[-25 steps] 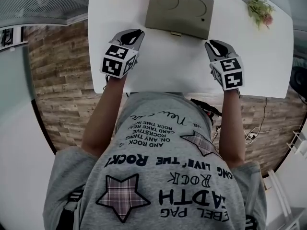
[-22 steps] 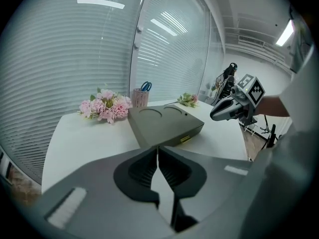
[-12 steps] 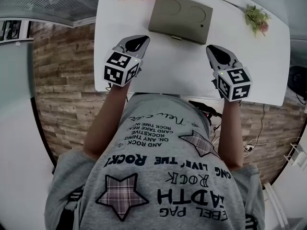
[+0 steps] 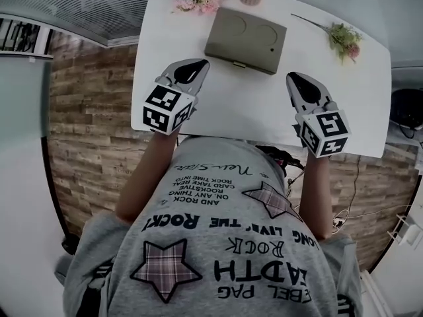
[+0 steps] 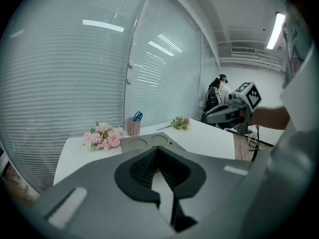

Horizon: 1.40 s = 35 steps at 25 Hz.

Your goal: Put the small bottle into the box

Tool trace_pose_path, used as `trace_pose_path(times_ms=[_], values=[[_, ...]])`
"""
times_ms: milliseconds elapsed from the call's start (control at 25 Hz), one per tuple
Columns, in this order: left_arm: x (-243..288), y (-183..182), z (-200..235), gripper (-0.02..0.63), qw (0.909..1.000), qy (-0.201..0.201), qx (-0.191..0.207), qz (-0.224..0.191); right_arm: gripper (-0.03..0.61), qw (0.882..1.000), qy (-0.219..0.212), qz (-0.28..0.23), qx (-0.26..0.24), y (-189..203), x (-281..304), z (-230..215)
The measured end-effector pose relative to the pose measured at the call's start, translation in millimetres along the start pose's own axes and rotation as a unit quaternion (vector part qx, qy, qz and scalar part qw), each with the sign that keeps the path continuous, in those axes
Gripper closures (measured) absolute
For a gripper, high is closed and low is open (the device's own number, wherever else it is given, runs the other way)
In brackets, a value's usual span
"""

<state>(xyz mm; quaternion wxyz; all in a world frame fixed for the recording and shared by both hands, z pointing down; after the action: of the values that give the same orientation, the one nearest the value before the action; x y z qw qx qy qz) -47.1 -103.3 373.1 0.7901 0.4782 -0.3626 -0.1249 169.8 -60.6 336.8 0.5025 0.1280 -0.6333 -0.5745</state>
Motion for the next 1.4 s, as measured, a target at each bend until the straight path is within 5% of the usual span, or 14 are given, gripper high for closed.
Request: trace_pose_path(times_ms=[600,840,1400], values=[[-44,-58,-31,0.603,0.9929,0.002,0.026,-0.116,0.551,0.990,0.059,-0.125,0.035,-45,-54,-20],[-65,-72,-36,0.603,0.9808,-0.004,0.048,-0.189,0.555,0.986,0.080,-0.146,0.022,-54,-63,-18],[-66,-66,-25,0.603,0.9834,-0.010,0.039,-0.177,0.558,0.981,0.117,-0.156,0.005,-62,-68,-19]])
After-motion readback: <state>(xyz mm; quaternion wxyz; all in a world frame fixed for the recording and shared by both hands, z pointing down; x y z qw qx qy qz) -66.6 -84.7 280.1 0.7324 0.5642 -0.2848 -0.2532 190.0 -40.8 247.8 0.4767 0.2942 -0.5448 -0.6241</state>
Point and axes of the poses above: the fingertips, and each gripper's own axes: x forward along the fingers, z to its left, y out of its underside, the point moved 3 cm from there along -x, backward along the fingers, and after that the axes turned 11 degrees about -x, right-handed, at the moved point
